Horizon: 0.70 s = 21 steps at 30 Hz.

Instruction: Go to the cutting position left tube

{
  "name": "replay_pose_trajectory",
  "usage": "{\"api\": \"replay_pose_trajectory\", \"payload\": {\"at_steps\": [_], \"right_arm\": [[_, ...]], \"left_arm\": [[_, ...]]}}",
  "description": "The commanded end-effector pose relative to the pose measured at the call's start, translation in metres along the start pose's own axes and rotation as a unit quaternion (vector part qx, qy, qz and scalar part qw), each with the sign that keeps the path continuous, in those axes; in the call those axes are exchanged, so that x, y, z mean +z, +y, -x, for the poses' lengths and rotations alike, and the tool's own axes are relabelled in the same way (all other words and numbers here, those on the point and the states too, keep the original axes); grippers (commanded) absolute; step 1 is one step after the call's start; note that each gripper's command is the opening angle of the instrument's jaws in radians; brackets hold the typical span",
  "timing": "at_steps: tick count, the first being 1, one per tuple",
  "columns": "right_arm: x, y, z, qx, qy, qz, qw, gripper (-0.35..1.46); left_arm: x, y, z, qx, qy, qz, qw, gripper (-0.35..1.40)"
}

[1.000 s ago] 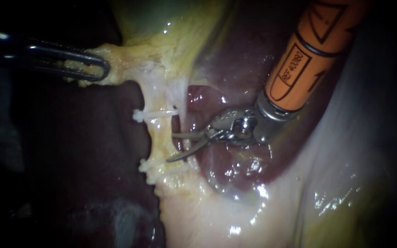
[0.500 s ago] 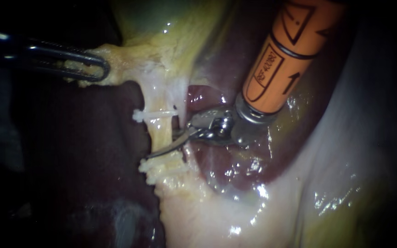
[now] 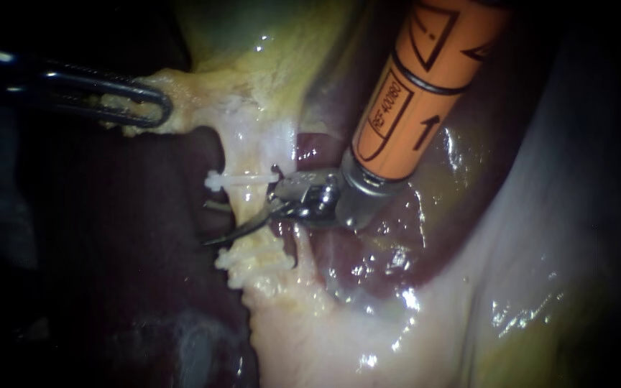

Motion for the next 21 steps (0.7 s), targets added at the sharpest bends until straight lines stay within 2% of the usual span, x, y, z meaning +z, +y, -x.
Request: {"api": "replay_pose_trajectory", "payload": {"at_steps": [1, 8, 21], "right_arm": [[0.0001, -0.0003, -0.0002, 0.000, 0.001, -0.002, 1.0000, 1.40], [0.0015, -0.0023, -0.0014, -0.003, 0.012, -0.018, 0.9998, 1.40], [0.0022, -0.0063, -0.0049, 0.002, 0.032, -0.036, 0.9988, 1.40]], "left_arm": [[0.0000, 0.0000, 0.0000, 0.000, 0.000, 0.000, 1.0000, -0.35], [0.0000, 0.0000, 0.0000, 0.000, 0.000, 0.000, 1.0000, -0.35], [0.0000, -0.0001, 0.0000, 0.000, 0.000, 0.000, 1.0000, -0.35]]}}
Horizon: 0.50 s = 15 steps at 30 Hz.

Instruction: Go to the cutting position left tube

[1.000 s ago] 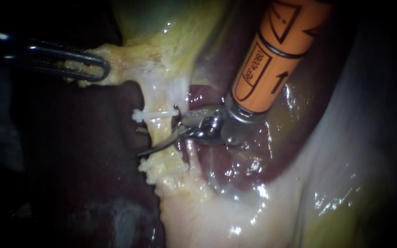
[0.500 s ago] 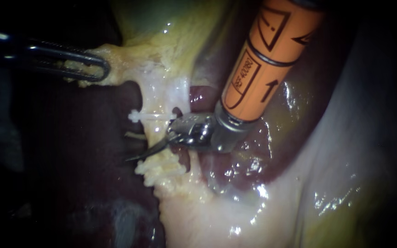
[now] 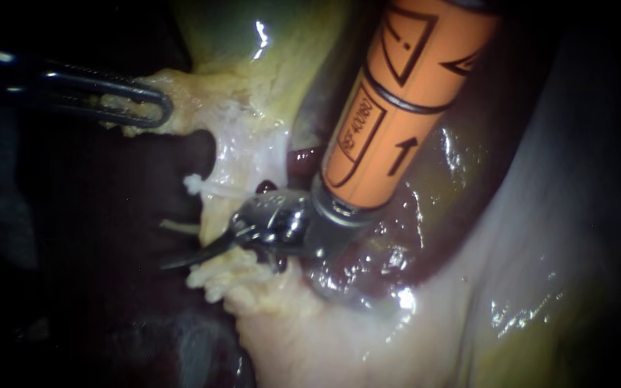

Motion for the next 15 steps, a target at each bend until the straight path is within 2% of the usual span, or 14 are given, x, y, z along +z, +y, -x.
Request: {"api": "replay_pose_trajectory", "payload": {"at_steps": [1, 15], "right_arm": [[0.0000, -0.0002, -0.0002, 0.001, 0.000, 0.000, 1.0000, 1.40], [0.0000, -0.0003, -0.0004, 0.001, 0.001, -0.001, 1.0000, 1.40]], "left_arm": [[0.0000, 0.0000, 0.0000, 0.000, 0.000, 0.000, 1.0000, -0.35], [0.0000, 0.0000, 0.0000, 0.000, 0.000, 0.000, 1.0000, -0.35]]}}
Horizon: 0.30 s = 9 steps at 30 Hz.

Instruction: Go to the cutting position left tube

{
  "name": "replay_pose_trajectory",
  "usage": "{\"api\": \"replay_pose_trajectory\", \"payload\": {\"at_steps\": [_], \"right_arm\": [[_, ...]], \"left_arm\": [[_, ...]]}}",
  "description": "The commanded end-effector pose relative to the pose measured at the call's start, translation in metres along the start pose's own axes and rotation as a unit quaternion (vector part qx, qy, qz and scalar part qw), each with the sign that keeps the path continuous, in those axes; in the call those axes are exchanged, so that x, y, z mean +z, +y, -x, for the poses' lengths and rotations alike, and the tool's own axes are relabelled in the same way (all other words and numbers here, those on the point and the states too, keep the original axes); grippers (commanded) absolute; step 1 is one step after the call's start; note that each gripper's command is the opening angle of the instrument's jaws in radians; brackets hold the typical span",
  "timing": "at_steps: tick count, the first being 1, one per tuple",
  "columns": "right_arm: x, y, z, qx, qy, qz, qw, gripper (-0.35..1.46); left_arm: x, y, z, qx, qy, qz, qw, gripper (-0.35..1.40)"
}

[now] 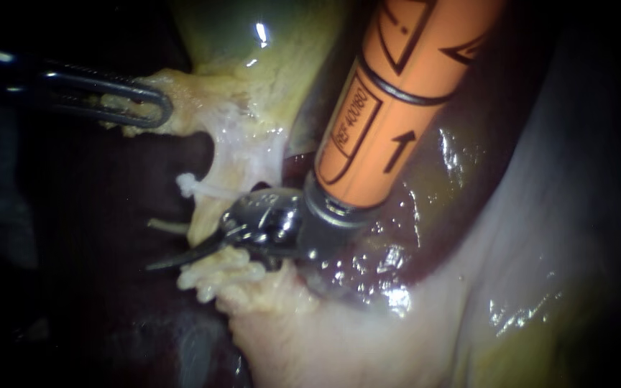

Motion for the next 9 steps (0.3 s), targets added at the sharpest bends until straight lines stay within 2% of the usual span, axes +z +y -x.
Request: {"api": "replay_pose_trajectory", "payload": {"at_steps": [1, 9], "right_arm": [[0.0000, 0.0000, 0.0001, 0.000, 0.000, 0.000, 1.0000, 1.40], [0.0000, 0.0000, 0.0001, 0.000, 0.002, -0.001, 1.0000, 1.40]], "left_arm": [[0.0000, 0.0000, 0.0000, 0.000, 0.000, 0.000, 1.0000, -0.35], [0.0000, 0.0000, 0.0000, 0.000, 0.000, 0.000, 1.0000, -0.35]]}}
